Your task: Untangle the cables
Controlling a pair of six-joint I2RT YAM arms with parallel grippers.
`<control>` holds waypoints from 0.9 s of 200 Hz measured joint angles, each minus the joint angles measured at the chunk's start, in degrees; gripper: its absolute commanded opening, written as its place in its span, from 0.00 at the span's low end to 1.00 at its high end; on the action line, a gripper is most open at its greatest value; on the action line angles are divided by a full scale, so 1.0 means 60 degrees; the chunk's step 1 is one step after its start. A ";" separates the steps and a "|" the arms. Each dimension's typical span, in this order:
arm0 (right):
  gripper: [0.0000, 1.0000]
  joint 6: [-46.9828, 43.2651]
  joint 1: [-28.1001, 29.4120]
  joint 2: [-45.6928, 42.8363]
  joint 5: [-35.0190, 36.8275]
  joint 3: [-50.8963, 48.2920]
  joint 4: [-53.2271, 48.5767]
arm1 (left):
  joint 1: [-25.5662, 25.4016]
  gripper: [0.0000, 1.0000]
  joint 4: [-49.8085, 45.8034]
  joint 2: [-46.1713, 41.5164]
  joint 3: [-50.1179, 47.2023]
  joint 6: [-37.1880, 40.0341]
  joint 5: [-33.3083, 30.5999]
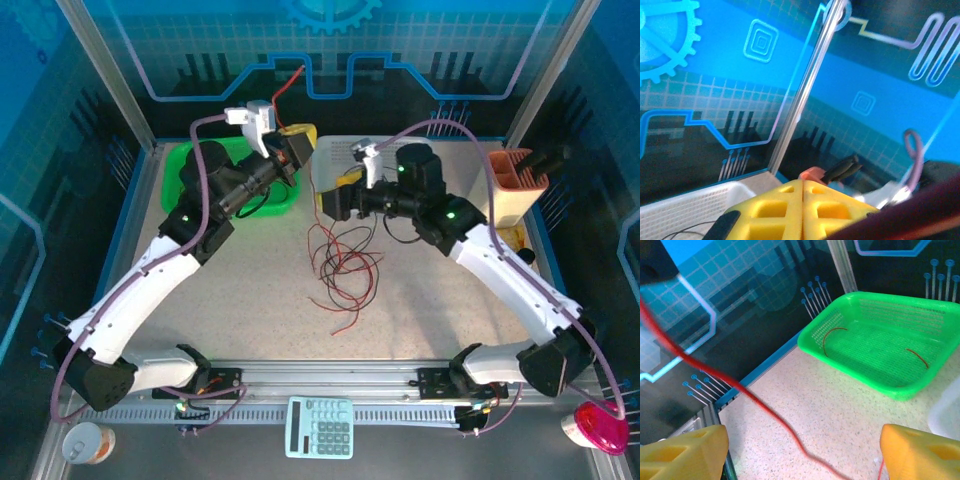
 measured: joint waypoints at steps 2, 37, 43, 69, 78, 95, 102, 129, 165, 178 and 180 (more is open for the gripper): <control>0.76 0.0000 0.0011 0.0055 0.0022 0.0000 0.0069 | 0.0000 0.00 0.0000 0.0011 0.0051 -0.0047 0.0007; 0.57 0.0011 0.0051 0.1053 0.0284 -0.0353 0.1300 | 0.0000 0.00 0.0000 0.0208 0.0947 -0.0379 0.0073; 0.54 0.0047 0.0051 0.1188 0.0317 -0.0521 0.1501 | 0.0000 0.00 -0.0047 0.0240 0.1100 -0.0379 0.0073; 0.44 0.0138 0.0047 0.1716 0.0568 -0.1392 0.2091 | 0.0007 0.00 -0.0357 0.0415 0.1891 -0.0339 0.0062; 0.43 0.0160 0.0044 0.1891 0.0703 -0.1679 0.2259 | 0.0018 0.00 -0.0495 0.0477 0.2175 -0.0262 0.0058; 0.42 0.0193 0.0033 0.2204 0.0849 -0.2233 0.2605 | 0.0033 0.00 -0.0714 0.0561 0.2674 -0.0080 0.0047; 0.41 0.0197 0.0022 0.2335 0.0896 -0.2433 0.2703 | 0.0044 0.00 -0.0798 0.0586 0.2845 -0.0004 0.0025; 0.44 0.0291 -0.0051 0.2838 0.0987 -0.2965 0.2973 | 0.0208 0.00 -0.1140 0.0670 0.3486 0.0353 -0.0084; 0.64 0.0335 -0.0084 0.2914 0.0947 -0.3140 0.3085 | 0.0663 0.00 -0.1457 0.0674 0.3770 0.0871 -0.0408; 0.69 0.0317 -0.0084 0.2885 0.0947 -0.3169 0.3085 | 0.0929 0.00 -0.1563 0.0674 0.3770 0.1027 -0.0550; 0.70 0.0364 -0.0084 0.2867 0.0943 -0.3184 0.3085 | 0.0984 0.00 -0.1574 0.0674 0.3770 0.1060 -0.0586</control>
